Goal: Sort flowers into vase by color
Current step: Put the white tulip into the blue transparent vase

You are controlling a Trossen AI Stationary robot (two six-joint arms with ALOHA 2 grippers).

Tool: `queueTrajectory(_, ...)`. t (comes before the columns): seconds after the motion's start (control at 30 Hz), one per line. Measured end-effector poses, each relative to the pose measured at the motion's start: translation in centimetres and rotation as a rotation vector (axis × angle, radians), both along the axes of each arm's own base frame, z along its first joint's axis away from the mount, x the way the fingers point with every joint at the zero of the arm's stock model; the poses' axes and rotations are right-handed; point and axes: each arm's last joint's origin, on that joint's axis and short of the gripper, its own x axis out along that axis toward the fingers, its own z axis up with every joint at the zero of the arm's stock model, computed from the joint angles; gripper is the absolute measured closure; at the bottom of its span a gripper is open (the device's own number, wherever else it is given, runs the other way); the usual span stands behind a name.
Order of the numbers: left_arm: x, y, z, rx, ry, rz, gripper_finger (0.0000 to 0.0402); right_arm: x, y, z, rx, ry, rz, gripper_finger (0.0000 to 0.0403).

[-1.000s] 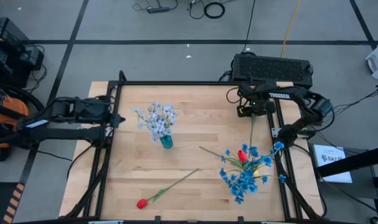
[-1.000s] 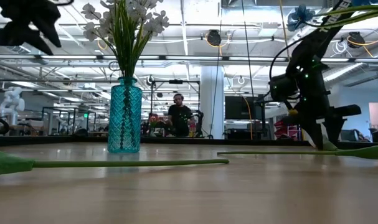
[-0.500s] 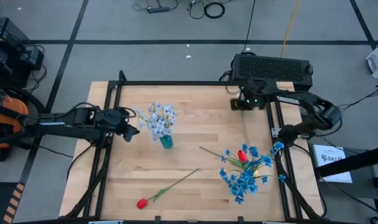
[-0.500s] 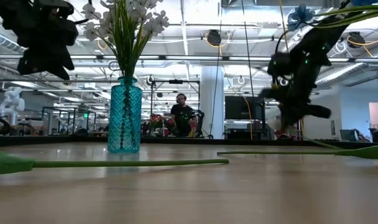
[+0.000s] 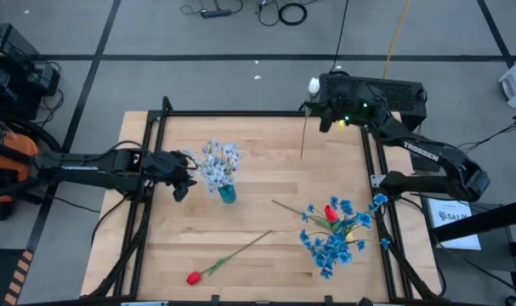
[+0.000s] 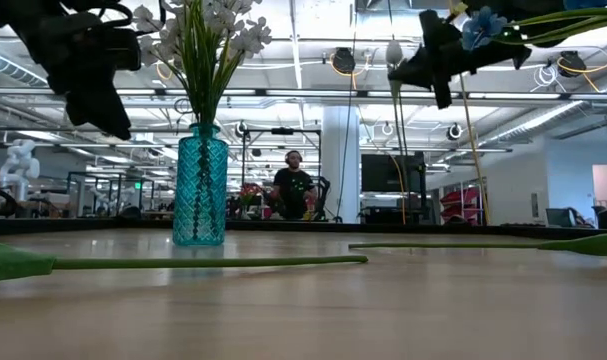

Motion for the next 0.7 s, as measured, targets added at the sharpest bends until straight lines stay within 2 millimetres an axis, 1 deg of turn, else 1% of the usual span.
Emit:
queueTrajectory(0.1,0.4,0.0,-0.2,0.029,0.018,-0.028,0.0261,0.6,1.1,0.8,-0.068,-0.039,0.044,0.04)
queueTrajectory(0.23,0.9,0.1,-0.3,0.087,0.021,-0.091,0.0261,2.3,3.1,1.4,-0.179,-0.078,0.154,0.0401)
queueTrajectory(0.37,1.0,0.1,-0.2,0.113,0.007,-0.116,0.0261,4.2,6.0,1.9,-0.288,-0.106,0.214,0.0402)
queueTrajectory(0.57,1.3,0.1,0.1,0.192,-0.028,-0.179,0.0261,6.1,10.4,2.0,-0.453,-0.106,0.27,0.0402)
queueTrajectory(0.7,1.8,0.1,0.7,0.249,-0.105,-0.215,0.0261,7.9,12.4,1.7,-0.525,-0.185,0.32,0.0402)
